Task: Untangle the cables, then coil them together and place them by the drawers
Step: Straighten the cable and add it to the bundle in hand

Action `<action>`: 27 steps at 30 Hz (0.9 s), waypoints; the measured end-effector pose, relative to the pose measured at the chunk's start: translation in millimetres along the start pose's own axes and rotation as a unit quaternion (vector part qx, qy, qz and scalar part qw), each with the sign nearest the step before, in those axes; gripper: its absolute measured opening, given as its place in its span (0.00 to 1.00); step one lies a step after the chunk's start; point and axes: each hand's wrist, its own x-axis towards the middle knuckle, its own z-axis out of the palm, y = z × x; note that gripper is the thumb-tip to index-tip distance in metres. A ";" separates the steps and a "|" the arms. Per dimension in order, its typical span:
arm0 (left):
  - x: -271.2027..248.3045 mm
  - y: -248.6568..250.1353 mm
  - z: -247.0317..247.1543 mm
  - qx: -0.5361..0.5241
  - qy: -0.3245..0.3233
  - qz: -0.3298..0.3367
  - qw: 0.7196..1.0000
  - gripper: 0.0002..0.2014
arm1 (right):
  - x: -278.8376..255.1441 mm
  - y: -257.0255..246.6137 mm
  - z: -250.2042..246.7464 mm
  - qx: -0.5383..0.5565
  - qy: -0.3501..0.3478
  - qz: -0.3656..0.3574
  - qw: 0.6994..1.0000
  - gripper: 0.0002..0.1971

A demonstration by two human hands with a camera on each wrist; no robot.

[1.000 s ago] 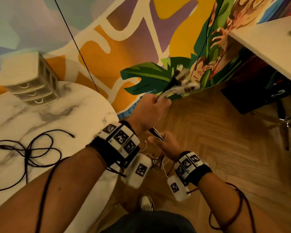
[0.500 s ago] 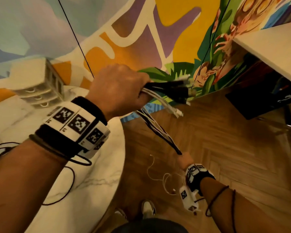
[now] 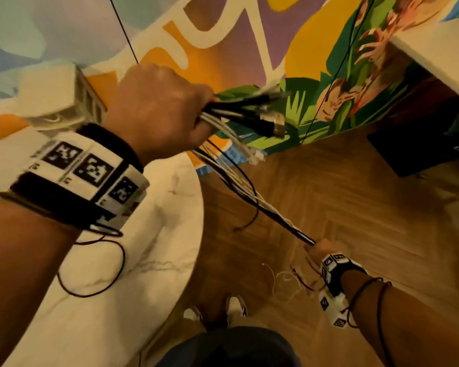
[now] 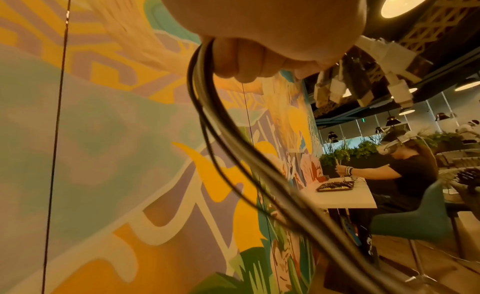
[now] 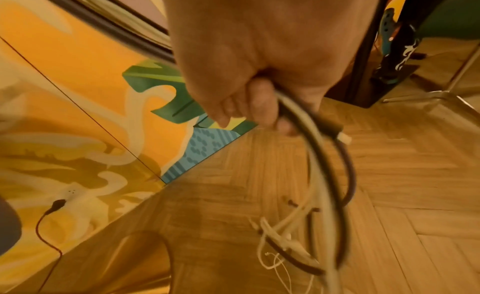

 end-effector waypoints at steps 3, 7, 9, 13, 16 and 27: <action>-10.6 6.1 9.9 0.021 -0.020 0.011 1.000 0.16 | 3.5 -2.4 -1.3 0.033 0.002 0.008 0.999 0.14; -11.4 -4.1 3.8 0.023 0.021 -0.010 0.999 0.15 | 9.4 -4.7 6.4 0.041 0.001 0.006 0.999 0.16; -10.6 -9.6 -2.6 0.025 0.031 -0.016 0.999 0.15 | 12.6 -1.6 13.8 0.055 -0.017 -0.004 0.998 0.17; -8.8 -12.6 -6.2 0.022 0.040 -0.025 0.999 0.18 | 15.7 11.8 25.8 0.080 -0.029 0.019 0.996 0.18; -8.3 -4.9 -2.5 0.011 0.054 -0.011 0.998 0.17 | 19.0 15.5 29.2 0.093 -0.028 0.014 0.995 0.18; -3.4 22.8 5.6 -0.103 0.072 -0.005 0.992 0.12 | 14.4 2.2 34.1 -0.023 -0.048 -0.058 0.997 0.13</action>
